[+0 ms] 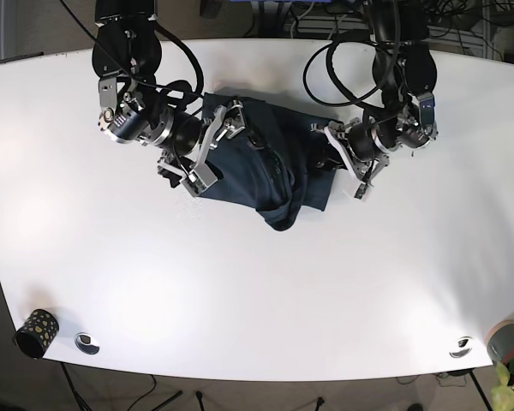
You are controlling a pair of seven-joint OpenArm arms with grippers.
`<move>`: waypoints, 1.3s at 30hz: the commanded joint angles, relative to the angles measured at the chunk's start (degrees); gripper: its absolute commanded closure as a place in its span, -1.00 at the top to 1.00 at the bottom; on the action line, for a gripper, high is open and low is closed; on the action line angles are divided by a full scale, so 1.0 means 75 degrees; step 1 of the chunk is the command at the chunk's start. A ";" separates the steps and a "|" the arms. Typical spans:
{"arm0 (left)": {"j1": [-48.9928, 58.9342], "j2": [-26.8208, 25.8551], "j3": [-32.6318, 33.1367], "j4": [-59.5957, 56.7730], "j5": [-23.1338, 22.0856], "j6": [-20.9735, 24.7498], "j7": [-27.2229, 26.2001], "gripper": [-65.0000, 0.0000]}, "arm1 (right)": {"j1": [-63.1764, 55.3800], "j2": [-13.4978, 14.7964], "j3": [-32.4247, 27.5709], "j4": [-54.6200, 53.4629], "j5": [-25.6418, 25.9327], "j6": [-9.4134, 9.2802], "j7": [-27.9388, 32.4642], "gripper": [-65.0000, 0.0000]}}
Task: Fold the T-shirt properly
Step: 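Lift the strip ends and fold them toward the middle with both grippers, then press the folded bundle flat with the right gripper, left gripper withdrawn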
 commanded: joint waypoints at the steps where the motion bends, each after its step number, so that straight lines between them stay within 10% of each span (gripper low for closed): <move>1: -0.0088 -0.0076 -0.0129 0.0435 -0.0222 -0.0072 -0.0147 -0.55 | -0.0143 0.0049 0.0103 0.0343 0.0139 0.0062 0.0116 0.86; 7: 0.0088 -0.0264 -0.0527 0.0881 -0.0222 -0.0072 -0.0147 -0.55 | -0.0564 0.0025 0.0115 0.0425 0.0151 0.0777 0.0116 0.86; 23: 0.0193 -0.1483 -0.1571 0.1502 -0.0222 -0.0084 -0.0147 -0.55 | -0.0447 0.0013 0.0068 -0.0559 0.0139 0.0765 0.0105 0.86; 39: 0.0439 -0.1776 -0.1782 0.1514 -0.0222 -0.0084 -0.0147 -0.55 | 0.0350 -0.0819 -0.2206 -0.0876 -0.0236 0.0754 0.0105 0.86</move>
